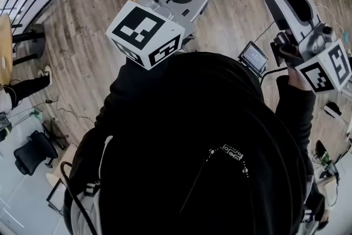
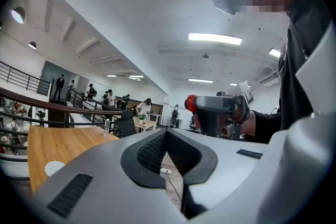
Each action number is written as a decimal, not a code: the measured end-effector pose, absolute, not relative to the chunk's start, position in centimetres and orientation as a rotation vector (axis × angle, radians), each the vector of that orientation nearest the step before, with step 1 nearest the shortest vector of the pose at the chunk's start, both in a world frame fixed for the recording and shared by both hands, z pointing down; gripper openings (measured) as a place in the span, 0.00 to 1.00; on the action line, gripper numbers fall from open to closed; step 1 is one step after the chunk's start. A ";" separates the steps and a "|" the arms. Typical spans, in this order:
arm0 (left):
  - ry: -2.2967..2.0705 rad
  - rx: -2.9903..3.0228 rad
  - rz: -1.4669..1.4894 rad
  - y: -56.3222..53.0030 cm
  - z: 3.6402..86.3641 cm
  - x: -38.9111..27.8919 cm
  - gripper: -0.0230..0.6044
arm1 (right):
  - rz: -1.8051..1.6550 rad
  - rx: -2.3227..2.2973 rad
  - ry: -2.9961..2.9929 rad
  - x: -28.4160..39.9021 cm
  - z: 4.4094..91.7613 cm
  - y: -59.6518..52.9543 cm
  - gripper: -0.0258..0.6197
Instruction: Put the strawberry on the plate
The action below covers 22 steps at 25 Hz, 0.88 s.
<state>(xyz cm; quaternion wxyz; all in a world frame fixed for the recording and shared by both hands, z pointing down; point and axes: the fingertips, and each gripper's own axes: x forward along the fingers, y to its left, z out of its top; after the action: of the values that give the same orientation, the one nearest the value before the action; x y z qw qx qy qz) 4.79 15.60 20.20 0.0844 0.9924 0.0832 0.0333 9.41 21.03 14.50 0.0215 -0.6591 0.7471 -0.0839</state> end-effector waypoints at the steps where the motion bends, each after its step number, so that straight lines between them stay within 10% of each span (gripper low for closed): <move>1: 0.238 2.963 0.099 15.1 20.0 4.4 0.04 | -0.259 -2.032 2.322 9.1 14.3 20.4 0.28; 22: -0.048 2.895 0.038 4.9 22.6 -3.4 0.04 | -0.346 -1.858 2.550 3.5 16.0 9.0 0.28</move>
<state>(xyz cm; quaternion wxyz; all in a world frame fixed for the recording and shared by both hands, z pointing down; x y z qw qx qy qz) -3.36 4.93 22.58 0.1226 0.9922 -0.0163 0.0130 3.51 9.00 15.98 -0.0161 -0.5852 0.8034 -0.1091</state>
